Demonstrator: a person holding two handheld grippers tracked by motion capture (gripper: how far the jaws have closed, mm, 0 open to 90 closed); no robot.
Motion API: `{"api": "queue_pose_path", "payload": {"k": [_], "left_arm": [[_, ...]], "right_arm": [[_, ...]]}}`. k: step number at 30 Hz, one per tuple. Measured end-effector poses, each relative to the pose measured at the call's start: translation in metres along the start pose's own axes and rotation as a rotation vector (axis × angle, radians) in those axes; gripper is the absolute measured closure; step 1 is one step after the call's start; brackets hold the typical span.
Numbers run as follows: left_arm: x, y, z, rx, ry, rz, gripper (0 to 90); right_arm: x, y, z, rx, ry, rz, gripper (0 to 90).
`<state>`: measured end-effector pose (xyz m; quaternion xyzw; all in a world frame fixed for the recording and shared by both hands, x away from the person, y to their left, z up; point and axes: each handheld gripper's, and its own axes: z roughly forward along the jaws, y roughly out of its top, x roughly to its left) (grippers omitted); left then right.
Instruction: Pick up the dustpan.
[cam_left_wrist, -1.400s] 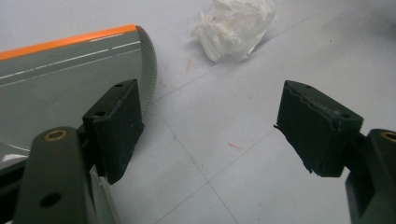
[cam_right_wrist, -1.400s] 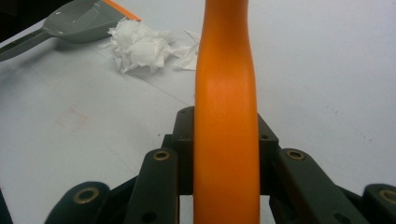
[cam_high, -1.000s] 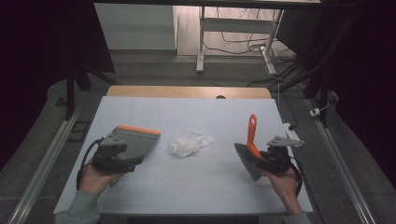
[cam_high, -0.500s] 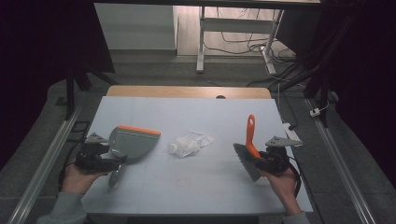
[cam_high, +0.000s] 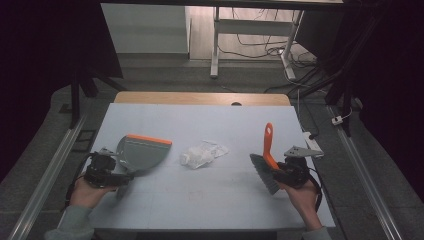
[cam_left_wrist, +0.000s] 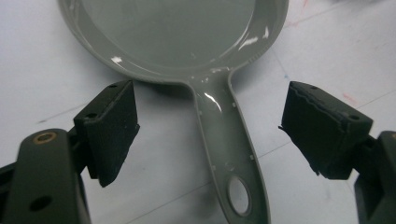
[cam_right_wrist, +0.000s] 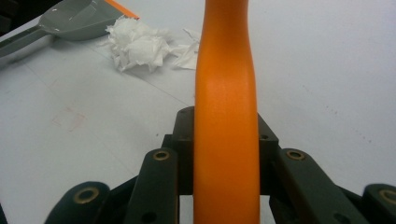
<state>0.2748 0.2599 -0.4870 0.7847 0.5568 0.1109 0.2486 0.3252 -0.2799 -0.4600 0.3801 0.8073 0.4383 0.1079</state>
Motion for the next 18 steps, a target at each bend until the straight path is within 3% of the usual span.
{"api": "queue_pose_path", "payload": {"k": [8, 18], "left_arm": [[-0.002, -0.001, 0.015, 0.039, 0.010, -0.003, 19.5], [0.001, -0.003, 0.027, 0.049, 0.008, -0.022, 20.3]], "right_arm": [[0.000, 0.000, 0.001, 0.003, 0.000, -0.002, 70.1], [0.001, -0.001, 0.004, 0.014, 0.001, -0.003, 70.1]]}}
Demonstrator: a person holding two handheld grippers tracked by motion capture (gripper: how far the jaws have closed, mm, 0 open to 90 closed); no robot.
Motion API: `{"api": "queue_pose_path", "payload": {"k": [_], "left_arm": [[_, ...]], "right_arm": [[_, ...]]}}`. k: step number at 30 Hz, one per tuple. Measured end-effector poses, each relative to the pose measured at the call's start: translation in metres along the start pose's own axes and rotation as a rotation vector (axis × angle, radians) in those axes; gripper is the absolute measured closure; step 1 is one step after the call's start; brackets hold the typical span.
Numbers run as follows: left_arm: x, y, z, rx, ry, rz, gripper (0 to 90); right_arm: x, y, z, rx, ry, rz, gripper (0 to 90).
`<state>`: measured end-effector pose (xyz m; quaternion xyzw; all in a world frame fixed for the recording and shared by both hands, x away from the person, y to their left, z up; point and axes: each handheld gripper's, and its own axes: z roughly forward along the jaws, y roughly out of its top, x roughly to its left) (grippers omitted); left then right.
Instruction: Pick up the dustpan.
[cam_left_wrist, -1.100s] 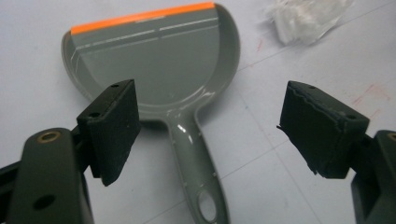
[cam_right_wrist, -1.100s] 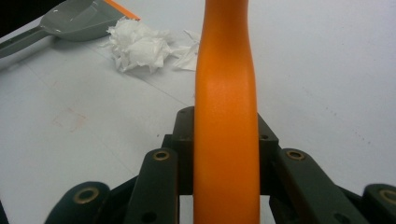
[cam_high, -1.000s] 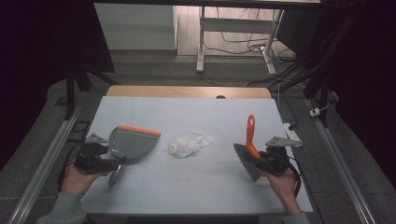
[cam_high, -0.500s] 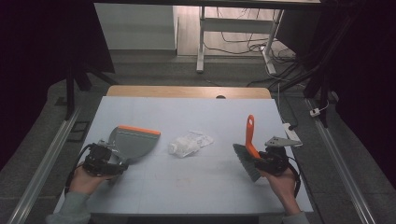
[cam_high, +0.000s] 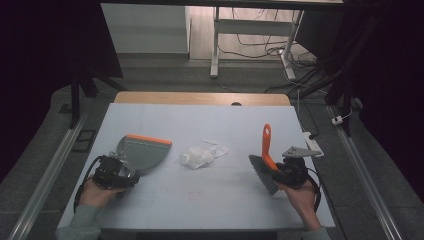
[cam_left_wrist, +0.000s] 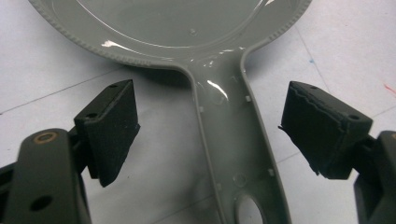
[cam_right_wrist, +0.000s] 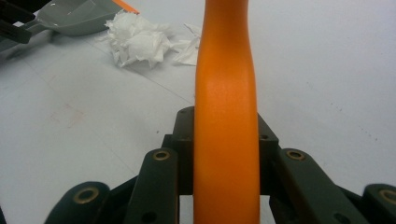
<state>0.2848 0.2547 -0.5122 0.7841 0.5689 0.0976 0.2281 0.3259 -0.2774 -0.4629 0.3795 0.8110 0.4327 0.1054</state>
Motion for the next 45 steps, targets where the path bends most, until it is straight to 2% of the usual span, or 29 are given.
{"api": "queue_pose_path", "payload": {"k": [7, 16, 22, 23, 29, 41, 45], "left_arm": [[0.003, 0.000, 0.006, -0.006, -0.012, -0.018, 27.4], [0.009, 0.001, 0.013, -0.017, -0.042, -0.075, 34.1], [0.010, 0.002, 0.013, -0.024, -0.063, -0.078, 44.9], [0.010, 0.002, 0.013, -0.029, -0.064, -0.078, 50.2], [0.013, 0.001, 0.012, -0.043, -0.072, -0.087, 60.0], [0.015, 0.000, 0.010, -0.052, -0.065, -0.076, 61.8], [0.016, -0.001, 0.008, -0.064, -0.048, -0.075, 61.9]], "right_arm": [[0.001, 0.000, 0.002, 0.005, 0.001, -0.004, 70.1], [0.001, 0.000, 0.002, 0.010, -0.001, -0.006, 70.1], [0.001, 0.000, 0.002, 0.006, -0.003, -0.006, 70.1], [0.001, 0.000, 0.002, 0.007, -0.003, -0.006, 70.1], [0.001, 0.000, 0.003, 0.010, -0.002, -0.006, 70.1], [0.002, 0.000, 0.003, 0.015, -0.003, -0.007, 70.1], [0.001, 0.000, 0.003, 0.015, -0.003, -0.008, 70.1]]}}
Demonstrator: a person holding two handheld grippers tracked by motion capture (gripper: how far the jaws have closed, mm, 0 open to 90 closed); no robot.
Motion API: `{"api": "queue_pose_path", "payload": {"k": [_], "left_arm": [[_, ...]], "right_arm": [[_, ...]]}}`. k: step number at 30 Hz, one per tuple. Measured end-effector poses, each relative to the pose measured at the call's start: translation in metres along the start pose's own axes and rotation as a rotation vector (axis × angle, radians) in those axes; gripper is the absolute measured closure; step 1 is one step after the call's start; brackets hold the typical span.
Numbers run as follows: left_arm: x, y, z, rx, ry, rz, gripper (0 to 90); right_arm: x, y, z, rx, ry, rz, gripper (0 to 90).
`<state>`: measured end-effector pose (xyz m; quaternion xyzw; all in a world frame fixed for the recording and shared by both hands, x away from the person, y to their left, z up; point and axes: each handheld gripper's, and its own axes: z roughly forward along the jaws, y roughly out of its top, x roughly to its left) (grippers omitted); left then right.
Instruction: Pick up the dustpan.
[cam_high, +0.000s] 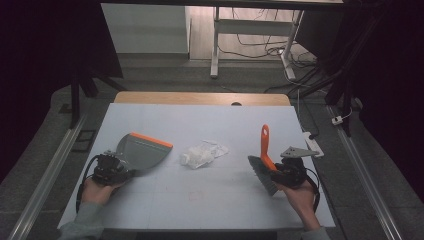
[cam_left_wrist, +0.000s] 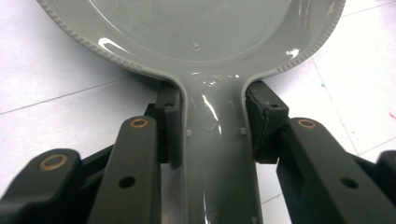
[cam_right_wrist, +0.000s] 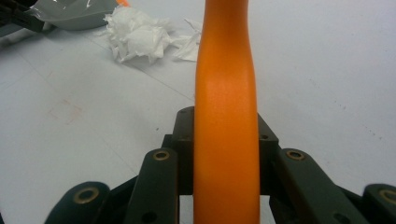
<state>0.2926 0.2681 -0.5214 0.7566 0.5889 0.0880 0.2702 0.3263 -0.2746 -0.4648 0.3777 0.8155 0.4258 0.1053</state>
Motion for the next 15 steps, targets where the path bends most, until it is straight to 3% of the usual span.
{"api": "queue_pose_path", "payload": {"k": [7, 12, 15], "left_arm": [[0.002, -0.001, -0.007, -0.041, -0.006, 0.013, 62.0], [0.005, -0.003, -0.015, -0.074, -0.051, 0.028, 61.9], [0.005, -0.003, -0.018, -0.089, -0.057, 0.043, 61.9]], "right_arm": [[0.000, 0.000, -0.001, -0.006, -0.003, 0.001, 70.1], [-0.001, 0.000, -0.002, -0.012, -0.006, 0.005, 70.1], [-0.001, 0.000, -0.003, -0.016, -0.008, 0.007, 70.1]]}}
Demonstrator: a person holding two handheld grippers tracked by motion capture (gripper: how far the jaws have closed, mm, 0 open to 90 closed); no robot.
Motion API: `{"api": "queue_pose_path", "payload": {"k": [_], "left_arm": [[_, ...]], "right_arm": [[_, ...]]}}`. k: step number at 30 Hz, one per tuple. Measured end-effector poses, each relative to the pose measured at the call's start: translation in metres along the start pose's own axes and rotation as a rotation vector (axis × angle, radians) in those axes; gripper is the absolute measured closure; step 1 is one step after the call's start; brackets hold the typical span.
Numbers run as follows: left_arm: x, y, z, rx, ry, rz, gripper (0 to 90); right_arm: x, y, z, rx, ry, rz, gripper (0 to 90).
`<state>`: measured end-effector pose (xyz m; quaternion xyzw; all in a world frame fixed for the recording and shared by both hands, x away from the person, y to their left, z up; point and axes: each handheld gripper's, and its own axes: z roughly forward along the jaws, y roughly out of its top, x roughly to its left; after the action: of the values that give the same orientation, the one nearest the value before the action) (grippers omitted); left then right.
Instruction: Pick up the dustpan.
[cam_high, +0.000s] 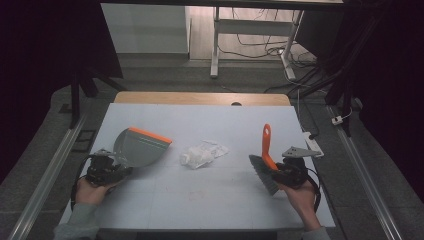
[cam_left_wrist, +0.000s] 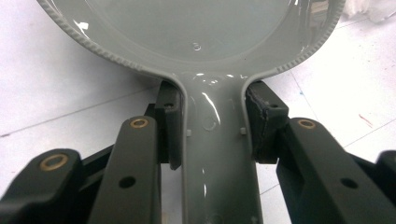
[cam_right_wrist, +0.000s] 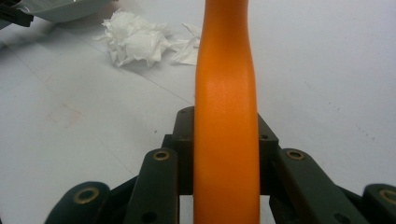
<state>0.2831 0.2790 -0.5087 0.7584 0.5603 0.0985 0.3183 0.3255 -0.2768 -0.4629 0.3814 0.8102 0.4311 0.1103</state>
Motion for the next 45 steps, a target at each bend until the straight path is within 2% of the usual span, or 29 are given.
{"api": "queue_pose_path", "payload": {"k": [4, 16, 19, 21, 28, 32, 35, 38, 45], "left_arm": [[-0.002, 0.000, -0.005, -0.013, -0.012, 0.024, 62.0], [-0.005, 0.000, -0.024, -0.063, -0.062, 0.099, 61.9], [-0.005, -0.001, -0.028, -0.073, -0.071, 0.126, 61.9], [-0.004, -0.003, -0.030, -0.079, -0.088, 0.133, 61.9], [-0.004, -0.008, -0.038, -0.079, -0.111, 0.161, 61.9], [-0.006, -0.010, -0.045, -0.099, -0.112, 0.177, 61.9], [-0.008, -0.012, -0.051, -0.111, -0.131, 0.200, 61.9], [-0.011, -0.014, -0.054, -0.108, -0.158, 0.224, 61.9], [-0.014, -0.015, -0.049, -0.072, -0.172, 0.252, 61.9]], "right_arm": [[0.000, 0.001, -0.001, -0.008, -0.003, -0.005, 70.1], [-0.001, 0.009, -0.007, -0.056, -0.003, 0.022, 70.2], [0.001, 0.013, -0.006, -0.062, -0.004, 0.022, 70.1], [0.001, 0.015, -0.005, -0.066, -0.003, 0.021, 70.2], [0.000, 0.023, -0.002, -0.081, 0.001, 0.036, 70.2], [0.001, 0.027, 0.001, -0.093, 0.004, 0.041, 70.1], [0.001, 0.030, 0.002, -0.096, 0.001, 0.035, 70.1], [0.000, 0.030, 0.003, -0.099, 0.001, 0.038, 70.2], [-0.001, 0.034, 0.006, -0.104, -0.003, 0.039, 70.2]]}}
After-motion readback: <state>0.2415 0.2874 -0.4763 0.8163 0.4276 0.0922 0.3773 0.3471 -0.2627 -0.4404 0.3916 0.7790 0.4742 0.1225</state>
